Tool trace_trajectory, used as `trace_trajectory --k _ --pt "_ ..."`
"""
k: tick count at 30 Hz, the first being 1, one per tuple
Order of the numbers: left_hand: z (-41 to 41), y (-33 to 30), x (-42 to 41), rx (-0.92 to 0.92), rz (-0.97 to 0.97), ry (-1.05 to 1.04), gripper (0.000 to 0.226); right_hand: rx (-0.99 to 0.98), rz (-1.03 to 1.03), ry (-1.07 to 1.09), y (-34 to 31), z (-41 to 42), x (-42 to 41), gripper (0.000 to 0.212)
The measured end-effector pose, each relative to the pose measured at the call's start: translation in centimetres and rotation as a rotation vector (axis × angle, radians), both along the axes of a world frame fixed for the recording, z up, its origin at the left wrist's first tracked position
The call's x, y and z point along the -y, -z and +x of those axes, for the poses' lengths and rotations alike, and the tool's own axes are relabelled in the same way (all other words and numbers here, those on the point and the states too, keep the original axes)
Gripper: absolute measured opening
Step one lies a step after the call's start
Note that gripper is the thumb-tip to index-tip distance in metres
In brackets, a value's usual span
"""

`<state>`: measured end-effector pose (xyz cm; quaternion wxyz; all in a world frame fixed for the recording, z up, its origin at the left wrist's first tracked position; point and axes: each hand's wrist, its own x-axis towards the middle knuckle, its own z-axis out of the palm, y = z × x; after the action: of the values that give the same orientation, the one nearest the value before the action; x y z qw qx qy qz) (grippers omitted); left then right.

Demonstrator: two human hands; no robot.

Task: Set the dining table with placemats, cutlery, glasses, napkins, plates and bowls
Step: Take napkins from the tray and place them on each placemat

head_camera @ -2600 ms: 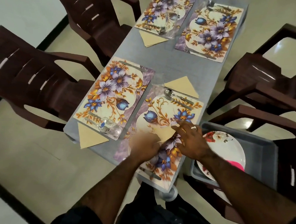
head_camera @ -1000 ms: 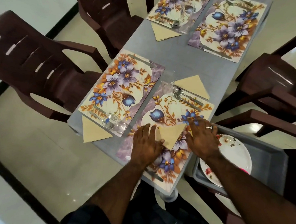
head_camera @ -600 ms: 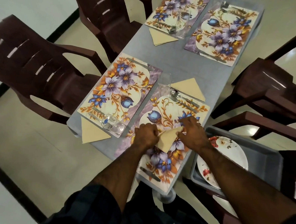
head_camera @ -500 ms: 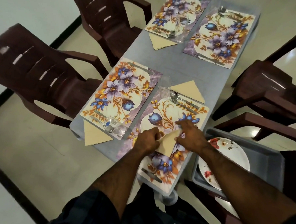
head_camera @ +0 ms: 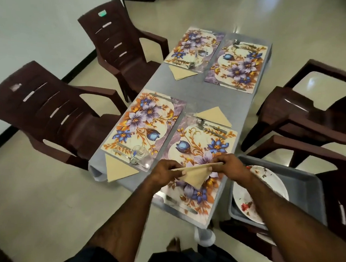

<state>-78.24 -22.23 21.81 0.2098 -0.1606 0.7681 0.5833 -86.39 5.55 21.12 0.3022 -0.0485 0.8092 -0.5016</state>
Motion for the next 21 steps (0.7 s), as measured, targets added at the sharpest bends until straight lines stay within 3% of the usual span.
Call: trace_trajectory --k 5,7,10,12,17,20,21 --pt "3.1 -0.8 0.1 0.093 0.269 -0.162 0.014 0.184 -0.229 0.383 -0.6 5.7 -1.3 0.017" --pt "4.2 -0.5 -0.9 0.089 0.206 -0.226 0.006 0.194 -0.289 0.498 -0.5 8.5 -1.9 0.015" --pt "5.6 -0.6 -4.0 0.077 -0.026 -0.284 0.018 0.157 -0.286 0.576 -1.2 12.8 -4.0 0.012" --pt "6.9 -1.2 -7.4 0.179 0.018 -0.305 0.009 0.111 -0.266 0.602 -2.0 15.5 -6.2 0.014" --pt "10.6 -3.4 -19.8 0.475 0.276 -0.141 0.047 -0.068 -0.187 0.589 -3.7 21.5 -14.3 0.012" --pt "11.9 -3.9 -28.3 0.54 0.36 0.031 0.074 -0.146 -0.132 0.607 -3.8 25.8 -21.5 0.019" --pt "12.3 -4.0 -31.0 0.527 0.38 0.094 0.074 -0.184 -0.107 0.594 -3.5 27.3 -23.7 0.022"
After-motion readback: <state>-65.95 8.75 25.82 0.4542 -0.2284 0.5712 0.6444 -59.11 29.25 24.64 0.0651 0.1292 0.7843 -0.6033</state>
